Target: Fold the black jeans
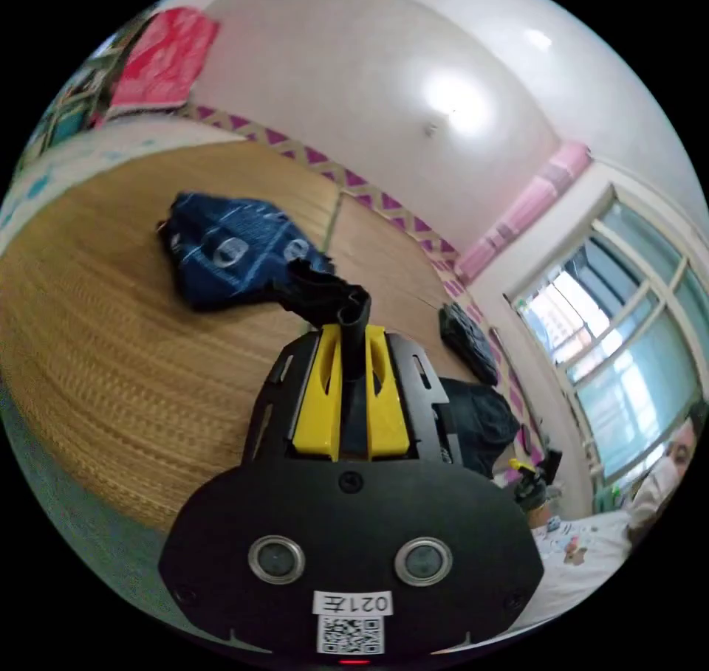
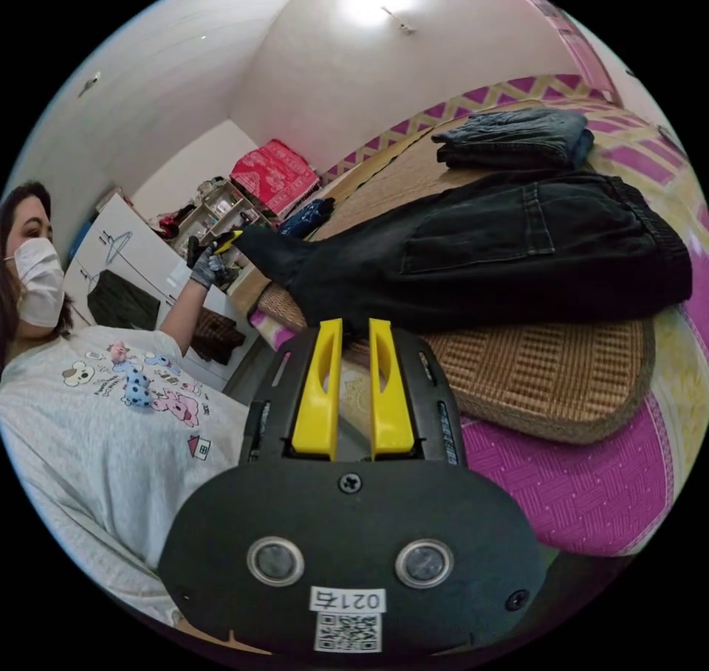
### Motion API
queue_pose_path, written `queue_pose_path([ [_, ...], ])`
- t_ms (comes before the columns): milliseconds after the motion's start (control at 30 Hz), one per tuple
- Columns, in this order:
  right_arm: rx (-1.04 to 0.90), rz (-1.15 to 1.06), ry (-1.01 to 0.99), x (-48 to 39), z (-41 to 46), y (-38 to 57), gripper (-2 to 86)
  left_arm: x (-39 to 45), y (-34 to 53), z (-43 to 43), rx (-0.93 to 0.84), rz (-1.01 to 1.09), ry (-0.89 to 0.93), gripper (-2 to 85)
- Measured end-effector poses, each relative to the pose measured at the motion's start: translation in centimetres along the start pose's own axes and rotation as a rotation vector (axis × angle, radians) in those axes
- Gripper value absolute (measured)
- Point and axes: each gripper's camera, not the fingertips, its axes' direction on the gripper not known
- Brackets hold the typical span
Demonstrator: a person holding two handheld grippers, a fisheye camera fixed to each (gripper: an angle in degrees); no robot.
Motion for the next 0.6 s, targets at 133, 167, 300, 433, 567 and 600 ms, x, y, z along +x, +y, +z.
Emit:
queue_pose_path([
  [133,0.047,0.008,-0.011,1.2,-2.2,1.2,6.4,16.2,4.1,6.8,-0.062,0.257,0.082,4.8],
  [167,0.061,0.014,-0.020,1.6,-2.8,1.6,6.3,19.8,5.8,9.8,-0.084,0.305,0.096,4.9],
  [300,0.082,0.037,-0.044,3.1,-4.7,3.0,6.2,27.3,12.2,21.9,-0.210,0.346,0.128,5.0],
  [433,0.103,0.064,-0.049,4.2,-6.6,4.3,6.2,29.5,20.3,34.1,-0.392,0.286,0.098,4.3],
  [567,0.137,0.094,-0.033,5.6,-8.9,5.6,5.8,32.1,21.6,32.0,-0.247,0.303,0.138,4.1],
  [600,0.144,0.103,-0.028,6.1,-9.3,5.8,5.8,32.6,21.7,31.8,-0.239,0.312,0.142,4.1],
])
